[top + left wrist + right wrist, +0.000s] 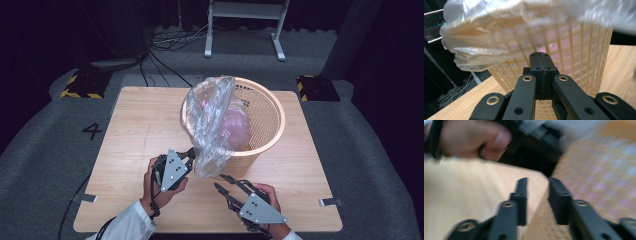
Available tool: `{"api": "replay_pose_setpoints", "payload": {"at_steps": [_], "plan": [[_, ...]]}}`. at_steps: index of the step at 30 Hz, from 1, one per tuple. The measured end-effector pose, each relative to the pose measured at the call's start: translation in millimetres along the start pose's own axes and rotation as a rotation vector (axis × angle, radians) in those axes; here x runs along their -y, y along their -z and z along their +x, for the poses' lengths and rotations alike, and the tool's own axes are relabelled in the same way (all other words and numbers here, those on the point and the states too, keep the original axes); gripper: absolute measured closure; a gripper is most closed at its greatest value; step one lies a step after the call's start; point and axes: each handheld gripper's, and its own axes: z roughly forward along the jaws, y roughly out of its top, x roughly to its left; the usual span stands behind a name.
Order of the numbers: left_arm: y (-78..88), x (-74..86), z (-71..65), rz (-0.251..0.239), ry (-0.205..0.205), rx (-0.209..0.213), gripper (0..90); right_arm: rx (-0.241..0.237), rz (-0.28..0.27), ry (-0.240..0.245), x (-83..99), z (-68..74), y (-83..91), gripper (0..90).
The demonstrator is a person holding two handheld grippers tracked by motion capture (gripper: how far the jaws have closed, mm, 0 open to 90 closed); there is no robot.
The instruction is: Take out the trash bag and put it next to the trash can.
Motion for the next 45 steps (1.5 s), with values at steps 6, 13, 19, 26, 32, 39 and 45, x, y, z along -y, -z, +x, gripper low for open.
{"api": "replay_pose_setpoints", "payload": {"at_steps": [6, 13, 19, 26, 32, 39, 45], "plan": [[1.5, 3.9, 3.8, -0.005, -0.016, 0.015, 90.0, 0.062, -0.104, -0.135, -16.0, -9.5, 8.3, 56.4], [5.2, 11.7, 3.2, -0.046, -0.022, 0.006, 89.9, 0.133, -0.152, -0.255, -20.7, -12.6, -5.3, 53.7], [14.8, 22.0, 1.3, -0.144, -0.03, -0.029, 84.6, 0.189, -0.19, -0.247, -24.5, -8.8, -18.3, 65.2], [23.8, 24.2, 9.3, -0.217, 0.029, -0.033, 51.5, 0.207, -0.19, -0.191, -26.8, -6.9, -32.5, 90.0], [30.9, 9.4, 9.9, -0.291, 0.079, -0.011, 27.2, 0.207, -0.155, -0.152, -26.4, -5.6, -43.1, 90.0], [26.2, -15.5, 7.1, -0.25, 0.106, 0.014, 19.0, 0.169, -0.103, -0.068, -23.9, 4.1, -63.2, 90.0], [14.1, -16.6, 13.1, -0.16, 0.134, 0.009, 24.5, 0.134, -0.056, 0.005, -18.0, 12.5, -71.9, 90.0]]}}
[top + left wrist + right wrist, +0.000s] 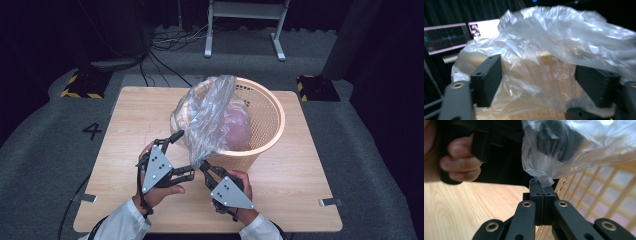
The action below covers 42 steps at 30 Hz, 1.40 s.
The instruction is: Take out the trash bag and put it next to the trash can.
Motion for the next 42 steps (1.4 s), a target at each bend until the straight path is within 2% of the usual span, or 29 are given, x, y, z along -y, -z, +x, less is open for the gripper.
{"api": "replay_pose_setpoints", "payload": {"at_steps": [1, 3, 5, 7, 9, 10, 12, 14, 16, 19, 21, 23, 24, 25, 27, 29, 30, 31, 34, 35, 39, 40, 41, 42], "plan": [[-2.1, 1.2, 0.0, 0.019, -0.004, -0.017, 29.2, -0.003, 0.005, 0.005, 1.2, 0.4, -0.5, 90.0], [-3.2, 2.7, 0.1, 0.047, -0.022, -0.023, 37.9, -0.003, 0.017, 0.019, 3.2, 1.4, -1.0, 90.0], [-2.5, 3.0, 1.2, 0.066, -0.032, 0.007, 58.9, 0.003, 0.025, 0.043, 4.3, 2.6, -0.8, 90.0], [-1.8, 3.2, 0.1, 0.096, -0.086, -0.016, 77.6, -0.01, 0.032, 0.053, 6.1, 3.7, -0.2, 90.0], [-0.7, 6.1, 2.5, 0.103, -0.103, 0.021, 85.5, -0.02, 0.033, 0.073, 7.7, 6.5, 0.5, 90.0], [-0.8, 9.0, 2.6, 0.109, -0.116, 0.026, 88.3, -0.019, 0.036, 0.082, 8.4, 7.8, 1.1, 90.0], [0.0, 15.5, 2.7, 0.103, -0.142, 0.022, 89.5, -0.029, 0.039, 0.068, 10.4, 6.8, 2.2, 90.0], [0.2, 22.4, 3.4, 0.087, -0.14, 0.035, 89.7, -0.031, 0.036, 0.042, 13.6, 4.4, 3.9, 90.0], [-0.4, 29.5, 2.1, 0.086, -0.175, 0.02, 89.8, -0.032, 0.022, 0.019, 15.5, 1.8, 7.9, 88.8], [-1.1, 37.2, 5.6, 0.084, -0.179, 0.014, 89.9, -0.023, -0.015, -0.018, 13.7, -1.1, 14.1, 80.0], [-1.5, 42.5, 11.0, 0.084, -0.149, 0.023, 89.9, -0.017, -0.032, -0.029, 10.6, -4.0, 17.5, 77.3], [-0.9, 46.0, 12.2, 0.096, -0.169, 0.014, 89.9, -0.001, -0.044, -0.052, 7.4, -5.9, 19.9, 69.3], [-0.4, 48.1, 11.2, 0.108, -0.193, 0.006, 89.9, 0.01, -0.058, -0.078, 5.5, -6.7, 21.1, 64.6], [0.0, 50.2, 10.3, 0.121, -0.209, 0.004, 89.9, 0.02, -0.084, -0.129, 3.3, -7.6, 23.0, 62.9], [0.9, 55.7, 7.9, 0.137, -0.225, 0.008, 89.9, 0.051, -0.09, -0.163, -1.0, -7.8, 22.3, 56.9], [0.9, 59.6, 5.9, 0.147, -0.239, 0.014, 89.9, 0.043, -0.105, -0.21, -5.5, -8.0, 18.7, 56.6], [0.9, 61.6, 4.2, 0.147, -0.229, 0.023, 89.9, 0.054, -0.105, -0.214, -6.8, -7.5, 16.7, 56.3], [0.9, 62.2, 3.3, 0.153, -0.236, 0.026, 89.9, 0.058, -0.11, -0.235, -8.4, -7.5, 12.9, 55.9], [0.6, 65.4, -1.4, 0.162, -0.254, 0.045, 89.9, 0.073, -0.101, -0.276, -10.7, -7.2, 2.7, 58.9], [0.8, 66.2, -2.5, 0.164, -0.256, 0.051, 89.9, 0.074, -0.089, -0.287, -10.7, -7.4, -2.2, 62.9], [6.2, 69.8, -5.8, 0.161, -0.27, 0.086, 89.7, 0.065, -0.034, -0.293, -8.2, -6.7, -12.8, 88.4], [8.1, 70.2, -5.3, 0.154, -0.27, 0.094, 89.3, 0.05, -0.021, -0.287, -7.1, -6.5, -14.4, 90.0], [10.3, 70.9, -4.9, 0.145, -0.267, 0.1, 86.0, 0.047, -0.017, -0.284, -6.3, -6.4, -14.6, 90.0], [12.6, 71.3, -4.3, 0.143, -0.265, 0.1, 76.9, 0.038, -0.01, -0.285, -5.3, -6.9, -14.8, 90.0]]}}
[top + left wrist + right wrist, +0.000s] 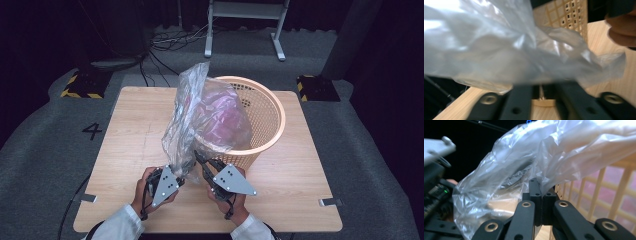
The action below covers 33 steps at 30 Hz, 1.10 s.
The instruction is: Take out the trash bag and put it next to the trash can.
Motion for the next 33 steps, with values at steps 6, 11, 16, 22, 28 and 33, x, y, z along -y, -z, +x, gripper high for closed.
{"api": "replay_pose_setpoints", "payload": {"at_steps": [6, 11, 16, 22, 28, 33], "plan": [[25.1, -1.7, 11.0, -0.16, 0.081, -0.042, 34.7, -0.025, 0.031, 0.015, 2.8, -2.0, 0.1, 90.0], [35.5, -22.0, 22.7, -0.252, 0.181, -0.08, 28.2, -0.056, 0.068, 0.064, 7.6, 3.9, -2.7, 90.0], [22.4, -42.1, 25.9, -0.177, 0.157, -0.08, 22.0, -0.072, 0.094, 0.099, 13.7, 6.4, -5.8, 90.0], [0.5, -45.3, 32.2, -0.042, 0.204, -0.026, 19.7, -0.074, 0.127, 0.223, 22.6, 14.5, -5.3, 90.0], [-7.7, -43.1, 30.4, 0.049, 0.176, -0.001, 29.9, -0.069, 0.162, 0.316, 31.2, 20.6, -3.7, 90.0], [-10.7, -41.0, 25.2, 0.1, 0.113, 0.041, 63.7, -0.071, 0.191, 0.342, 39.4, 21.8, -2.5, 90.0]]}}
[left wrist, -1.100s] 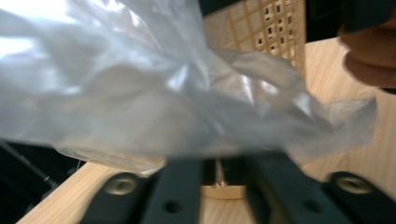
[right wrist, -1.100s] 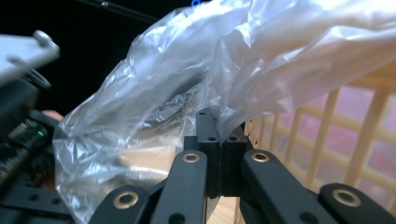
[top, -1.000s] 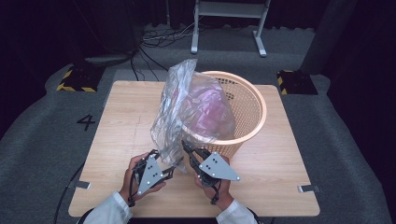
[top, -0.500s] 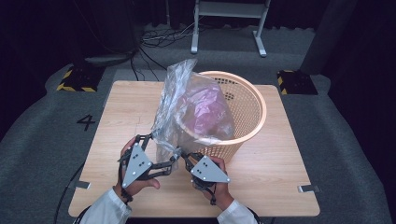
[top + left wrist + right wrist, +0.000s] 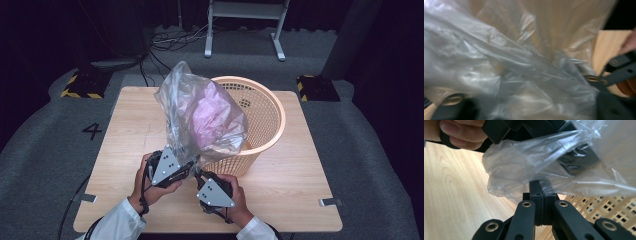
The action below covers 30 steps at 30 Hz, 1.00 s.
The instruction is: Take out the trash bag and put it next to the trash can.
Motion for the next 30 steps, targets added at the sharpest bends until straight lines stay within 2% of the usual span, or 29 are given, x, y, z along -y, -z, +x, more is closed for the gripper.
{"api": "replay_pose_setpoints", "payload": {"at_steps": [1, 2, 4, 7, 8, 10, 14, 16, 22, 23, 25, 26, 30], "plan": [[-0.3, 0.9, -2.2, -0.003, -0.025, -0.008, 71.6, -0.003, 0.005, -0.005, 1.2, -0.6, -0.2, 90.0], [-0.3, 1.5, -3.0, -0.006, -0.031, -0.025, 77.9, -0.002, 0.008, -0.016, 3.0, -1.7, 0.2, 89.2], [0.4, 2.1, -2.0, -0.018, -0.028, -0.026, 85.6, -0.01, 0.003, -0.036, 5.5, -3.3, 3.0, 85.0], [1.8, 6.5, 0.6, -0.044, -0.033, -0.05, 87.9, -0.005, 0.004, -0.049, 8.4, -4.8, 8.6, 79.5], [2.8, 8.7, 1.0, -0.057, -0.042, -0.071, 88.2, -0.003, -0.001, -0.059, 9.0, -5.6, 10.5, 77.3], [6.3, 11.6, 3.0, -0.103, -0.04, -0.083, 88.6, -0.024, -0.012, -0.083, 10.6, -9.7, 17.6, 74.1], [19.1, 15.4, 15.2, -0.171, 0.016, -0.135, 88.8, -0.055, 0.003, -0.087, 17.3, -12.7, 30.5, 68.1], [24.2, 18.0, 20.0, -0.176, 0.019, -0.168, 88.8, -0.066, 0.018, -0.082, 22.3, -15.1, 39.9, 67.9], [30.9, 30.7, 40.0, -0.16, 0.074, -0.247, 88.9, -0.093, 0.059, -0.119, 38.5, -30.5, 67.7, 65.1], [31.2, 33.1, 43.1, -0.154, 0.076, -0.261, 88.8, -0.087, 0.064, -0.12, 41.9, -33.4, 72.8, 64.9], [31.3, 35.0, 45.4, -0.15, 0.083, -0.263, 88.8, -0.087, 0.077, -0.137, 47.5, -39.5, 81.5, 64.2], [31.9, 39.8, 50.6, -0.142, 0.093, -0.28, 88.8, -0.08, 0.086, -0.144, 51.4, -43.8, 86.9, 64.2], [32.7, 43.4, 55.8, -0.136, 0.105, -0.29, 88.8, -0.044, 0.113, -0.172, 62.7, -55.5, 100.7, 64.2]]}}
